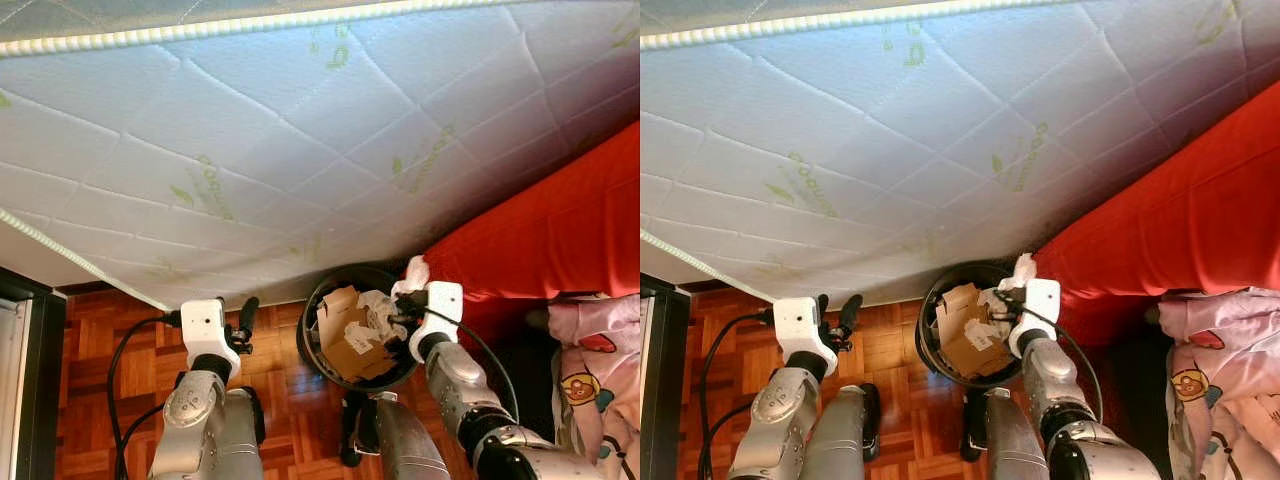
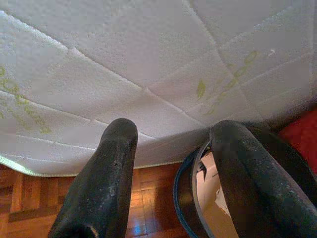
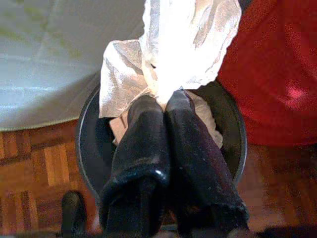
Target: Clean up the room
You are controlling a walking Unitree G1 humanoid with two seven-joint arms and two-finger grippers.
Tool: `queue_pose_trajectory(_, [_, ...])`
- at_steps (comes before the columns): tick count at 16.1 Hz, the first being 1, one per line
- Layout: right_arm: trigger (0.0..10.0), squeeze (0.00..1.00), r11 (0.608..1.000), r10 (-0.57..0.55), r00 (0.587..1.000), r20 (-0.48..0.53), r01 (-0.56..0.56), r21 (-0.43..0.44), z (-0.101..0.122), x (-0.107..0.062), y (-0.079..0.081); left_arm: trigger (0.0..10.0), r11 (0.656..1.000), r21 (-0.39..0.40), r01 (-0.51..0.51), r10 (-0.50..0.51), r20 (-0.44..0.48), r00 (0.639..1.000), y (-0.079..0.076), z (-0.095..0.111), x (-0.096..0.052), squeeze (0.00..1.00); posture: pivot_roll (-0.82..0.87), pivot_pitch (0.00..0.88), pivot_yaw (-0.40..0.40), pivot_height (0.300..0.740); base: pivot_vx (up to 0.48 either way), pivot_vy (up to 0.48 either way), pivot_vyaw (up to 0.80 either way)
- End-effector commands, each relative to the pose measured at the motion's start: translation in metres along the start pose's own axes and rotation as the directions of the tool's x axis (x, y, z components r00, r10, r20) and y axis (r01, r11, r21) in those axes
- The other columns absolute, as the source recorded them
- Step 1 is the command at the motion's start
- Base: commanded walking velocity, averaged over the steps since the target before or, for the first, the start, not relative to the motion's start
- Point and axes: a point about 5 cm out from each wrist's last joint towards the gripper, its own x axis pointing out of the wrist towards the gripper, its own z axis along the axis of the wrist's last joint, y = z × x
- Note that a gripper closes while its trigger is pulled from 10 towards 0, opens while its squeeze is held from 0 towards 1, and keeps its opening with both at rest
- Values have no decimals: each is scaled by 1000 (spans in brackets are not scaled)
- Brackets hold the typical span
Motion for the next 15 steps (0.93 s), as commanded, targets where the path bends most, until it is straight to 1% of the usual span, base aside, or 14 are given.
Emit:
queue_pose_trajectory(1, [10000, 0, 1000, -14, 998, -65, 14, -4, -19, -6, -4, 10000, 1000, -2, 1, -1, -44, 999, 0, -9, -6, 0, 204, 448, -73, 662, 0, 0, 0])
queue_pose_trajectory(4, [10000, 0, 1000, 7, 997, -74, -8, -7, -20, -6, -2, 10000, 1000, 4, 4, -4, -48, 999, 1, -10, -8, 0, 208, 446, -72, 662, 0, 0, 0])
queue_pose_trajectory(7, [10000, 8, 997, -8, 988, -155, -3, -74, -31, -10, -5, 10000, 1000, 4, 5, -5, -49, 999, 0, -9, -7, 0, 207, 447, -70, 662, 0, 0, 0])
queue_pose_trajectory(8, [10000, 345, 997, -4, 985, -175, -10, -79, -34, -11, -4, 10000, 1000, 2, 6, -6, -49, 999, 0, -9, -7, 0, 205, 448, -70, 662, 0, 0, 0])
queue_pose_trajectory(9, [10000, 1000, 997, 5, 983, -186, -21, -80, -37, -12, -3, 10000, 1000, 1, 7, -7, -50, 999, -1, -9, -7, 0, 205, 448, -70, 662, 0, 0, 0])
queue_pose_trajectory(15, [10000, 1000, 996, 25, 977, -209, -41, -73, -42, -13, -1, 10000, 1000, 3, 7, -7, -56, 998, -1, -10, -8, 0, 207, 451, -71, 662, 0, 0, 0])
